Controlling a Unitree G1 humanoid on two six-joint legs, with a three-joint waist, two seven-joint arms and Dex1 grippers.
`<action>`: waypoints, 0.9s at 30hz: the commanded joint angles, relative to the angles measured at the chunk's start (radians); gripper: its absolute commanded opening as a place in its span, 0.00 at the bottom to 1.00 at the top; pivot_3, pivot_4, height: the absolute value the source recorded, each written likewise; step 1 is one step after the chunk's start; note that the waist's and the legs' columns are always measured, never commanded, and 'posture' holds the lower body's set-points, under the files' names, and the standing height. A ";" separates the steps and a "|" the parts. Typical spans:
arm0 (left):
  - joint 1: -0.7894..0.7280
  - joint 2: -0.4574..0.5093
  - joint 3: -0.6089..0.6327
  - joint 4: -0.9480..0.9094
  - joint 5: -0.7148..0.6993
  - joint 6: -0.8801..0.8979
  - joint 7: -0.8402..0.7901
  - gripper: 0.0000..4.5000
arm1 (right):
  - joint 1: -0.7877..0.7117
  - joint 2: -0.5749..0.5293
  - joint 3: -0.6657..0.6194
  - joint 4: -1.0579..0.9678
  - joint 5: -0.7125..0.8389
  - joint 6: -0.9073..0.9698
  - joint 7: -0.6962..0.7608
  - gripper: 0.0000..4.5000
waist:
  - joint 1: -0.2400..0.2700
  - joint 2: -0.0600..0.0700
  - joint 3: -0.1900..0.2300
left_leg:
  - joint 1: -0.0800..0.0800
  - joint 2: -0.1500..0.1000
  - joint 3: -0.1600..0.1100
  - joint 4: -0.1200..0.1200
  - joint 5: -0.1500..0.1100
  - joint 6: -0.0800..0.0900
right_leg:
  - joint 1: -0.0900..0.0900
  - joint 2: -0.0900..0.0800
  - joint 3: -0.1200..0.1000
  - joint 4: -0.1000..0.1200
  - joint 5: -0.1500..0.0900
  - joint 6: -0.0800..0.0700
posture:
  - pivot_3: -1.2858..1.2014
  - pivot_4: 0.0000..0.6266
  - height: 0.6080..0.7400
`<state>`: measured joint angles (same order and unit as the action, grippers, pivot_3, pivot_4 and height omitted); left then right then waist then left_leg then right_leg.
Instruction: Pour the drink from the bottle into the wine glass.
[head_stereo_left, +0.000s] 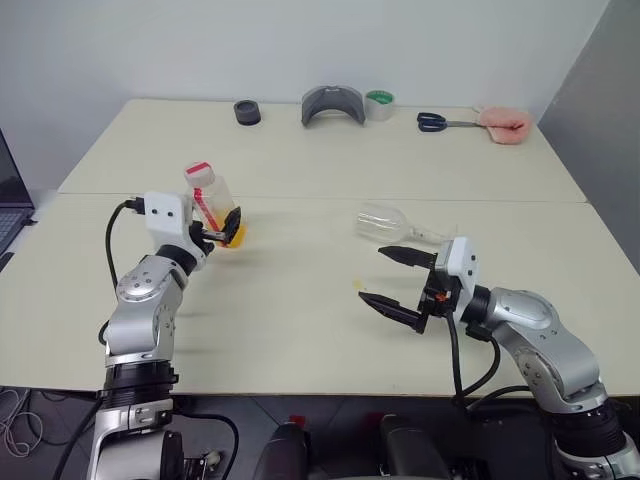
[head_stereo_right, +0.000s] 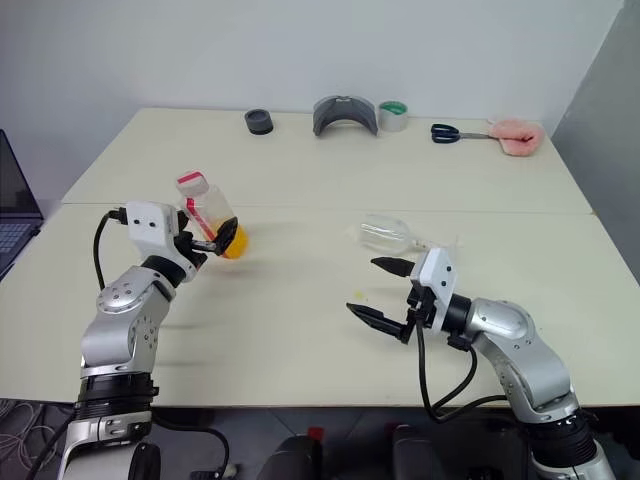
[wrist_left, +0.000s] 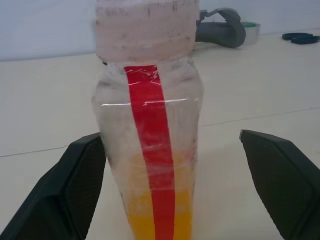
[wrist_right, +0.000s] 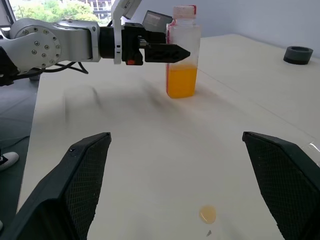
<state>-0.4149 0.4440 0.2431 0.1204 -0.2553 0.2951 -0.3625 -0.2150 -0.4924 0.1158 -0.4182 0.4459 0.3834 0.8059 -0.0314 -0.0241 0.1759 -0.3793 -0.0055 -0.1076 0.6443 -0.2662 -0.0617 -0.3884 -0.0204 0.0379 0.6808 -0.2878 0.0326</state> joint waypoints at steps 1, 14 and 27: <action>-0.036 0.012 -0.003 0.006 0.013 -0.021 0.000 1.00 | -0.017 0.004 0.002 -0.036 0.008 -0.006 0.002 1.00 | 0.000 0.000 0.000 | 0.000 0.000 0.000 0.000 0.000 0.000 | 0.000 0.000 0.000 0.000 0.000 0.000 | 0.52 0.24 1.00; -0.148 0.024 -0.027 0.141 0.061 -0.072 -0.015 1.00 | -0.028 0.011 0.017 -0.028 0.000 -0.009 0.000 1.00 | 0.000 0.000 0.000 | 0.000 0.000 0.000 0.000 0.000 0.000 | 0.000 0.000 0.000 0.000 0.000 0.000 | 0.52 0.24 1.00; -0.224 0.049 -0.032 0.277 0.087 -0.151 -0.034 1.00 | -0.031 0.019 0.033 -0.028 -0.007 -0.012 -0.004 1.00 | 0.000 0.000 0.000 | -0.001 0.000 -0.001 0.000 0.000 0.000 | -0.001 0.000 -0.001 0.000 0.000 0.000 | 0.52 0.24 1.00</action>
<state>-0.6112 0.4754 0.2096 0.4066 -0.1747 0.1692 -0.3868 -0.2316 -0.4731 0.1540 -0.4180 0.4415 0.3833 0.8035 -0.0315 -0.0243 0.1760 -0.3800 -0.0057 -0.1082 0.6447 -0.2661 -0.0618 -0.3889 -0.0206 0.0373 0.6809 -0.2878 0.0326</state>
